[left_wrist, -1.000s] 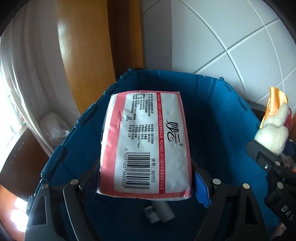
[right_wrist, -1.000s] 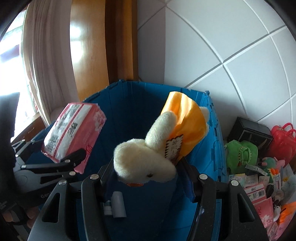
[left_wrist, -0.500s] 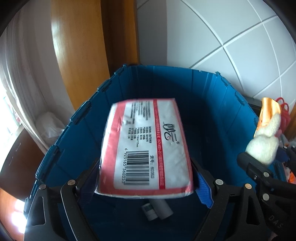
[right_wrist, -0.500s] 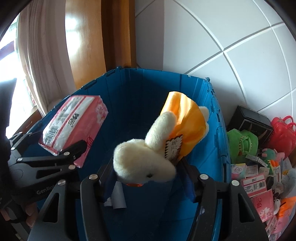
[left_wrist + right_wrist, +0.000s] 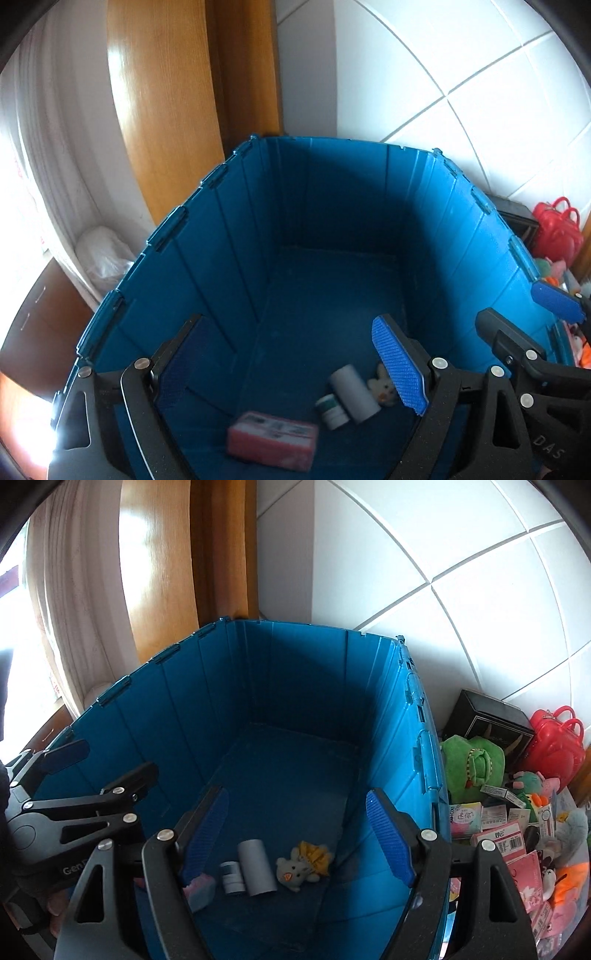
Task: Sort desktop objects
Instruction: 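Open the left tool to drop the tissue pack while the right tool drops the bear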
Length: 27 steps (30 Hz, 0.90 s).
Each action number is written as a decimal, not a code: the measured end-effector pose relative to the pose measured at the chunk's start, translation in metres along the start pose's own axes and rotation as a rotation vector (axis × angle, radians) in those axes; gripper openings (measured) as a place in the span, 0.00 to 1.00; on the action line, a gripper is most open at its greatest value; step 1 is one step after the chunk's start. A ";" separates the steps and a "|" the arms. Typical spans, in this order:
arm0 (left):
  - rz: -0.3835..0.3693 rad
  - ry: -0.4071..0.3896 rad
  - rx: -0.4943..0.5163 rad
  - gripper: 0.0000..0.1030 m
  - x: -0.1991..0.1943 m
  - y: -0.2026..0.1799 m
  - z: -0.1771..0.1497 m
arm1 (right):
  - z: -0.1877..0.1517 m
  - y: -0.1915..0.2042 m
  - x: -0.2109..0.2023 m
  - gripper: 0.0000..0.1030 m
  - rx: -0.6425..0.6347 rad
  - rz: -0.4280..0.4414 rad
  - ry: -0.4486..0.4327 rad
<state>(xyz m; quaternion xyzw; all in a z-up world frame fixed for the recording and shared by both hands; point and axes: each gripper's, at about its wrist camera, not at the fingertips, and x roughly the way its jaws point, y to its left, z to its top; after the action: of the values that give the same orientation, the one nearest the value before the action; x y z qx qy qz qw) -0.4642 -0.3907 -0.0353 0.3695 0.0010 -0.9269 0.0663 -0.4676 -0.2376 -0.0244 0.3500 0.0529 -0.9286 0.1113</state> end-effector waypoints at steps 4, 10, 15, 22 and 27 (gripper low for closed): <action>0.003 0.001 0.001 0.88 -0.001 0.000 0.001 | 0.000 0.000 0.000 0.75 0.001 -0.002 0.000; 0.014 -0.010 0.003 0.88 -0.003 0.000 -0.001 | 0.001 0.001 0.001 0.75 0.003 -0.007 0.006; 0.037 -0.022 0.005 0.88 -0.008 -0.002 -0.003 | 0.000 0.000 -0.001 0.75 -0.002 -0.010 0.006; 0.027 -0.036 0.005 0.88 -0.028 -0.008 -0.016 | -0.009 -0.010 -0.024 0.83 -0.006 -0.038 -0.020; 0.019 -0.047 0.009 0.88 -0.045 -0.014 -0.027 | -0.016 -0.019 -0.047 0.83 0.008 -0.048 -0.047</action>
<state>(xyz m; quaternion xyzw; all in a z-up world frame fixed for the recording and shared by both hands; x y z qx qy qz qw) -0.4155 -0.3700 -0.0249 0.3480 -0.0081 -0.9346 0.0734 -0.4276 -0.2083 -0.0047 0.3270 0.0550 -0.9392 0.0888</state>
